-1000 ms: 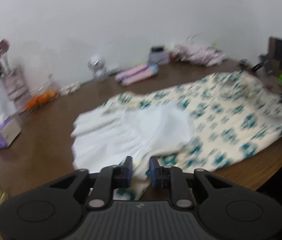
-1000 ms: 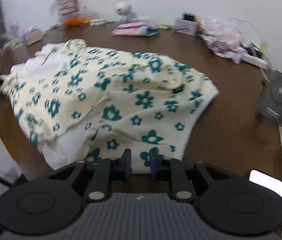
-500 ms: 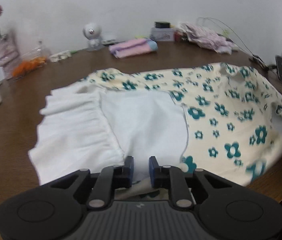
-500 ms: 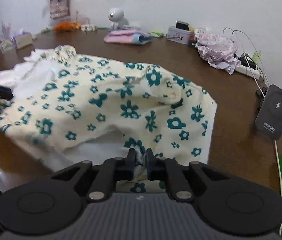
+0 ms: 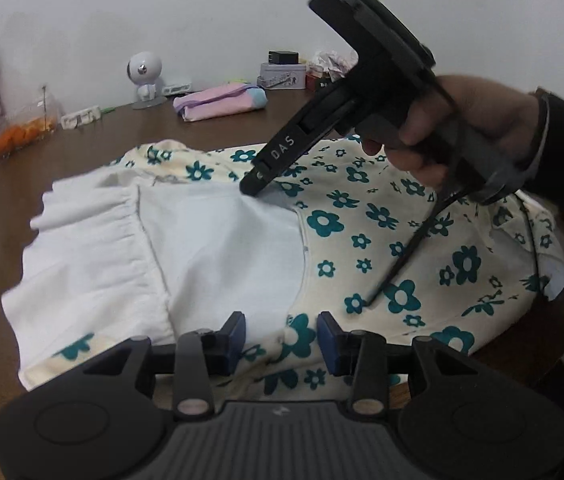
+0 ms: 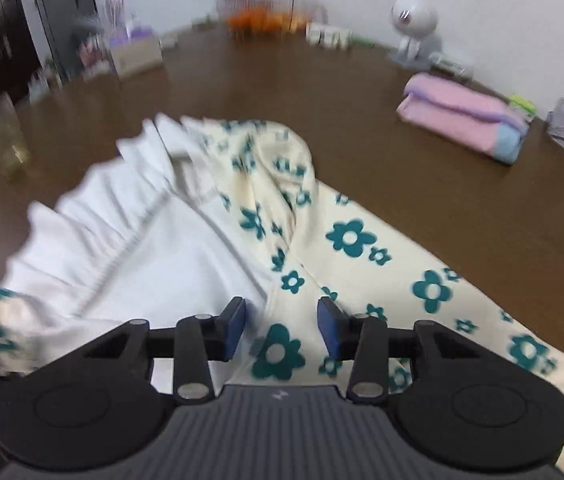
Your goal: Fold clothes
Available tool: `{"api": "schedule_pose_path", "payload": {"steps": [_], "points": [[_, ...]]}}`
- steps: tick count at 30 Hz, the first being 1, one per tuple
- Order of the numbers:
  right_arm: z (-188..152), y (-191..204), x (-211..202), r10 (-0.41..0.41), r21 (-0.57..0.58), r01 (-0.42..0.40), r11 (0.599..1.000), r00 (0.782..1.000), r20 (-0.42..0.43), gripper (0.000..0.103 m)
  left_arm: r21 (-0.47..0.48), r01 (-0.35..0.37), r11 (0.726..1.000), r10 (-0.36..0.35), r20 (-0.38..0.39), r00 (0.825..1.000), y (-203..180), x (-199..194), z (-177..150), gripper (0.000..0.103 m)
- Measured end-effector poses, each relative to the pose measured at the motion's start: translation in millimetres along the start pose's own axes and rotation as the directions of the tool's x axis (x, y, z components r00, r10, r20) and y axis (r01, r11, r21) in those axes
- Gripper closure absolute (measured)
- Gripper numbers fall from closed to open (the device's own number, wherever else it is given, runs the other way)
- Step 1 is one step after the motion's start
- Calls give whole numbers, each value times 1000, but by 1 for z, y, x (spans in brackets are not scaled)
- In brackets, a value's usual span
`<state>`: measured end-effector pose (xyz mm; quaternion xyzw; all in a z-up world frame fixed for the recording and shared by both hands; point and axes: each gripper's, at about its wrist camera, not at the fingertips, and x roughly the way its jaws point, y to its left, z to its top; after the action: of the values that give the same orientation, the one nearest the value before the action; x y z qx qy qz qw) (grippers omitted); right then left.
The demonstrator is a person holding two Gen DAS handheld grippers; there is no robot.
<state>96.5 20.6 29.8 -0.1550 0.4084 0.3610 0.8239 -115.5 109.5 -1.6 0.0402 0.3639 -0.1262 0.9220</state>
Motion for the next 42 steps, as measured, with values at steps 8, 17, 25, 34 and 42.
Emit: {"api": "schedule_pose_path", "payload": {"steps": [8,17,25,34,42], "points": [[27,-19,-11,0,182,-16,983,996,87,101,9,23,1000,-23,-10,1000,5,3,16,64],[17,-14,-5,-9,157,-3,988,997,79,61,-48,66,997,-65,5,998,17,9,25,102],[14,-2,13,-60,129,58,990,998,15,102,-70,57,996,-53,62,997,20,0,35,102],[33,-7,-4,-120,152,97,984,982,149,98,-45,-66,997,68,30,997,21,19,38,100],[-14,-68,-91,-127,195,90,977,973,190,53,-50,-63,997,67,85,994,13,-12,34,85]]}}
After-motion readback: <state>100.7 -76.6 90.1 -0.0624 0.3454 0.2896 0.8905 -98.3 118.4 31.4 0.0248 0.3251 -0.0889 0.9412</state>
